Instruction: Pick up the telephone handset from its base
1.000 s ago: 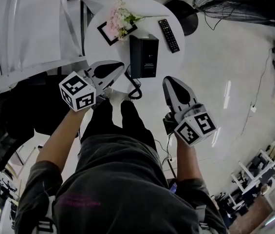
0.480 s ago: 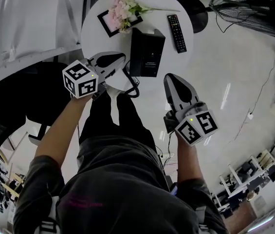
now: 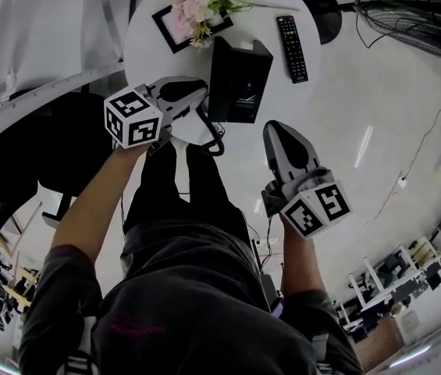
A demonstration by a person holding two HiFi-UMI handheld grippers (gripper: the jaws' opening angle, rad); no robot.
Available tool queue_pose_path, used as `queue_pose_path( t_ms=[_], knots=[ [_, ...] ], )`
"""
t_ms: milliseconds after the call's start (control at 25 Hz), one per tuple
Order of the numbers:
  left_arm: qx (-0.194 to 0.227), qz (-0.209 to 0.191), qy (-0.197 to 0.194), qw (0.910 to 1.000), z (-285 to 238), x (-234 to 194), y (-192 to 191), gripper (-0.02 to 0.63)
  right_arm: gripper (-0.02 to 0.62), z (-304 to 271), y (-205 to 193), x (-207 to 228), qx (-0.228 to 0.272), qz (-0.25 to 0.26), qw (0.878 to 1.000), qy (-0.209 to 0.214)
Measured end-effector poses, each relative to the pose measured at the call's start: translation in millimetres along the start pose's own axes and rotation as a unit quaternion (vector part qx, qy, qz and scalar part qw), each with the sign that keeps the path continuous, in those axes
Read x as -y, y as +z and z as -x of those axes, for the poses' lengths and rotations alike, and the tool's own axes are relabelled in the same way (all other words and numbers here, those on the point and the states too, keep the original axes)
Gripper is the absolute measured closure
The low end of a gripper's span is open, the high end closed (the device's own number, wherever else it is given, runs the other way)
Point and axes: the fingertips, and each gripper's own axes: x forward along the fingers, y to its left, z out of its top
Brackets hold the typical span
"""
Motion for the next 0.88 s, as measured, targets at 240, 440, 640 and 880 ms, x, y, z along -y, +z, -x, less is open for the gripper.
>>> queue_pose_path(
  t_ms=[240, 440, 640, 880],
  knots=[
    [-0.017, 0.017, -0.018, 0.9996, -13, -4, -12, 0.509, 0.578, -2, -11, 3, -0.008, -0.007, 1.000, 0.000],
    [-0.032, 0.022, -0.030, 0.9988, -24, -5, -18, 0.476, 0.578, 0, -20, 6, -0.014, -0.015, 1.000, -0.001],
    [-0.039, 0.029, -0.035, 0.9982, -31, -8, -21, 0.476, 0.578, 5, -24, 10, -0.014, -0.018, 1.000, -0.008],
    [-0.040, 0.036, -0.041, 0.9977, -35, -6, -21, 0.482, 0.578, 10, -29, 12, -0.010, -0.025, 1.000, -0.014]
  ],
)
